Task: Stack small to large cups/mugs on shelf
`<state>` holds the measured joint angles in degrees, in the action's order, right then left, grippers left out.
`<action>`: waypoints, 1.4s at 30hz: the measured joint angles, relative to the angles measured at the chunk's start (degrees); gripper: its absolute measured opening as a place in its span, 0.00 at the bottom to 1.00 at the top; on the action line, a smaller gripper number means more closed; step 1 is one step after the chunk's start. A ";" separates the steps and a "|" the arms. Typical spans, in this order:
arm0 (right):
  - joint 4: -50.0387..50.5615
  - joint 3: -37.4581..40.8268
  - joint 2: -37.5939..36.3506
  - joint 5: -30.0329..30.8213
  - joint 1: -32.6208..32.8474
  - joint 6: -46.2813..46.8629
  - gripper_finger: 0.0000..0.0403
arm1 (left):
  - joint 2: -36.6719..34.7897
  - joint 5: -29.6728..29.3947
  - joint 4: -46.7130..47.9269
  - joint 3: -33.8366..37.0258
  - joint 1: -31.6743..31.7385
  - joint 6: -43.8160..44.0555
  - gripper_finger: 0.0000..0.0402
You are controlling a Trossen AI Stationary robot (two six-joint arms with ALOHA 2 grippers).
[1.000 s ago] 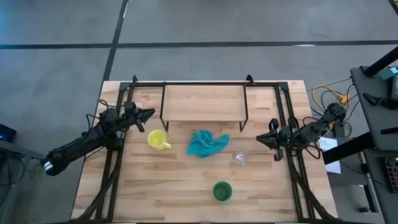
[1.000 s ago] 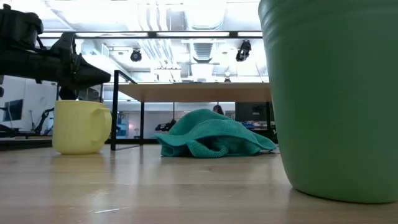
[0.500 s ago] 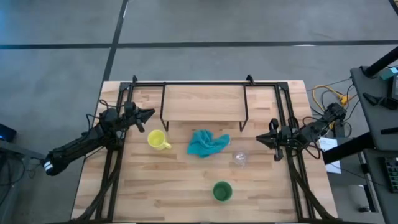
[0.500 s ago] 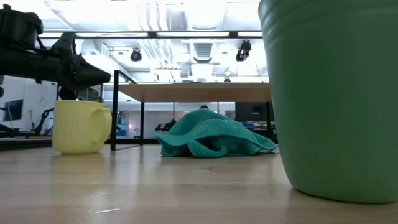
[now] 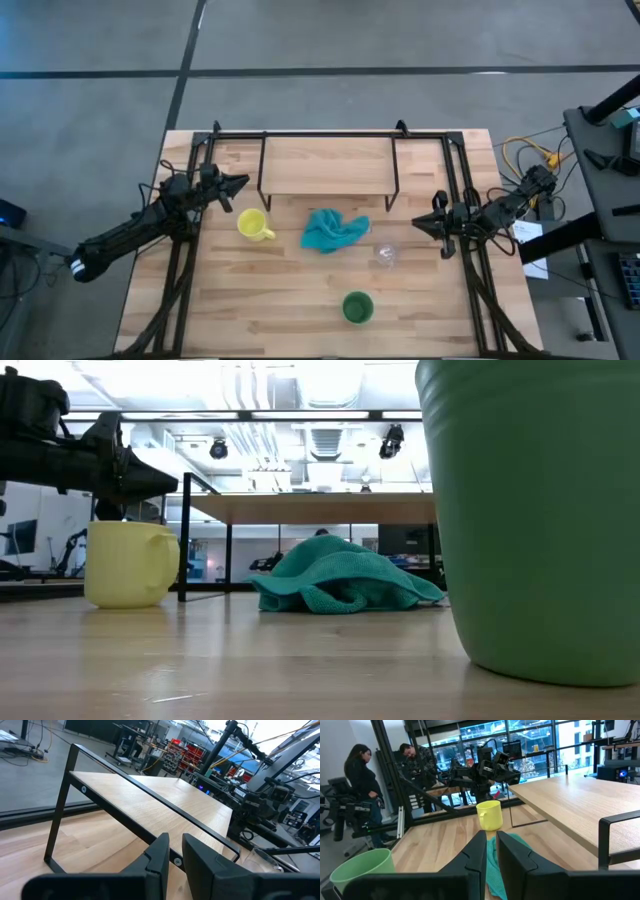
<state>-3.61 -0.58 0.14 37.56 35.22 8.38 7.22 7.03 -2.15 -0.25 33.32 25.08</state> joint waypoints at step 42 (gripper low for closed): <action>-17.56 -4.97 3.61 0.01 0.00 -5.29 0.10 | 0.00 0.00 0.00 0.00 0.07 0.00 0.10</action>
<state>-21.17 -5.55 3.76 37.57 35.22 3.09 7.22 7.03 -2.15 -0.25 33.39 25.08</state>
